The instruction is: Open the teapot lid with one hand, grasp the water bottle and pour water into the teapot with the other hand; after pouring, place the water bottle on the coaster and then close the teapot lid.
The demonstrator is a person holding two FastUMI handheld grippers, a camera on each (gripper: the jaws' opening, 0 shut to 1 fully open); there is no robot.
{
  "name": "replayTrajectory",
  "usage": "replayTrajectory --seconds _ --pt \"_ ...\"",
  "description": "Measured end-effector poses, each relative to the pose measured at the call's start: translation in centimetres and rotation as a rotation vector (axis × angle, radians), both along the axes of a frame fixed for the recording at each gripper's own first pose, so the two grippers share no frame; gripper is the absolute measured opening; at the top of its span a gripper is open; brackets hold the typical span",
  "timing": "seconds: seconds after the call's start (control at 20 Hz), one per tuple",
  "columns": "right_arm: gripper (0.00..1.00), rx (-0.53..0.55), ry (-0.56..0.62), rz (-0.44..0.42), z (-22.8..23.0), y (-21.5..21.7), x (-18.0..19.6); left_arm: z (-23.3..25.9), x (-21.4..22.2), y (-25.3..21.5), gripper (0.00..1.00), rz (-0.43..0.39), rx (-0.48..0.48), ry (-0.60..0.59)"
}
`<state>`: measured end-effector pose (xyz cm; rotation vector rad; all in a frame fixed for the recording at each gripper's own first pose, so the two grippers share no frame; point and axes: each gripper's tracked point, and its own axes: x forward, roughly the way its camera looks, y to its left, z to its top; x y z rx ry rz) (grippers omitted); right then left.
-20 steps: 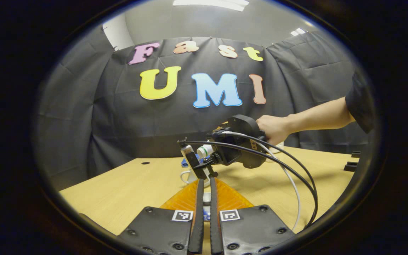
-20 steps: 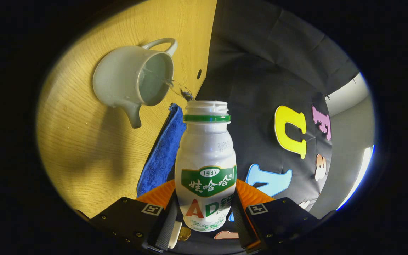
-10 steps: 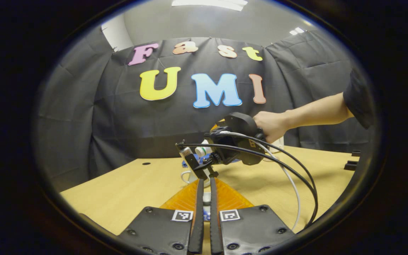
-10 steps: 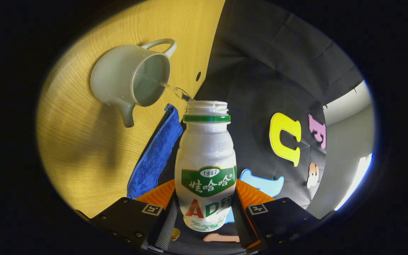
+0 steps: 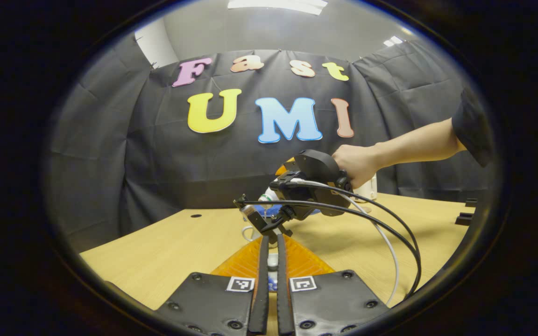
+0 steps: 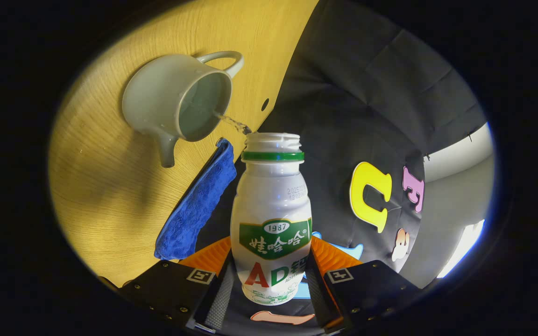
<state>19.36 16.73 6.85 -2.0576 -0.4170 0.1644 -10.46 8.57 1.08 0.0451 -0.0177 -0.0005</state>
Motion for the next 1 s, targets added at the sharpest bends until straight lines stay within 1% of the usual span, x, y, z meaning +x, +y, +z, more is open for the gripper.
replayTrajectory --seconds 0.35,0.4,0.5,0.55,0.6,1.0 --pt "0.72 -0.077 -0.046 0.031 0.9 1.4 -0.3 0.0 0.2 0.0 0.18 -0.002 0.004 0.009" --pt "0.72 -0.088 -0.057 0.037 1.2 1.7 -0.3 -0.2 0.2 -0.1 0.14 -0.003 0.008 0.011" --pt "0.72 -0.096 -0.065 0.043 1.3 1.8 -0.2 -0.3 0.2 -0.3 0.13 -0.007 0.01 0.014" --pt "0.72 -0.094 -0.061 0.045 1.1 1.8 -0.2 -0.2 0.3 -0.3 0.13 -0.008 0.01 0.015" --pt "0.71 -0.09 -0.054 0.04 0.8 1.7 -0.1 -0.3 0.2 -0.3 0.18 -0.008 0.01 0.016" --pt "0.72 -0.126 -0.023 0.025 -1.8 0.9 0.0 -0.5 0.4 -0.3 0.18 -0.003 0.013 0.026"
